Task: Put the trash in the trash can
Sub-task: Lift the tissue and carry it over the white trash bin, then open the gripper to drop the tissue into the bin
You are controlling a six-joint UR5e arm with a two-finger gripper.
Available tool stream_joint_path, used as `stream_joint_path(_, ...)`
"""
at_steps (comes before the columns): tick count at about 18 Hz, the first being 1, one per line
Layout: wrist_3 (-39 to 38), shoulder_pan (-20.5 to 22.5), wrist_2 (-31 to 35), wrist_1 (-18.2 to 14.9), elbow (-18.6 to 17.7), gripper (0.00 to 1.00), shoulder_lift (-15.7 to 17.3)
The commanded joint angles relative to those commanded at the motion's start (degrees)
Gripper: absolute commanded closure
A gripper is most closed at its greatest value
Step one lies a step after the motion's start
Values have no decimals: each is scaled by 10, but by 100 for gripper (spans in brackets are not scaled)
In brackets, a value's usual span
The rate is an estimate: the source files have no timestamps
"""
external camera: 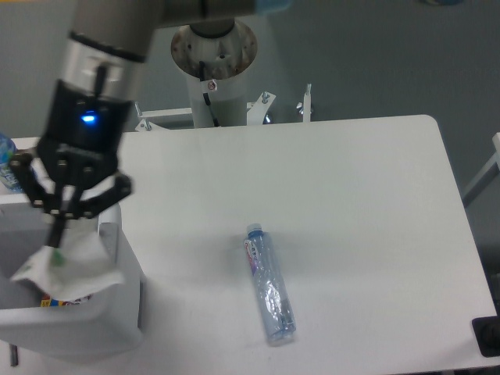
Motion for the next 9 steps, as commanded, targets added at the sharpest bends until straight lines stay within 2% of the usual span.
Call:
stream_joint_path(4, 1, -14, 0, 0, -34, 100, -1)
stream_joint_path(7, 2, -15, 0, 2, -47, 100, -9)
stream_joint_path(8, 2, -16, 0, 3, -48, 98, -13)
stream_joint_path(9, 2, -16, 0, 3, -47, 92, -16)
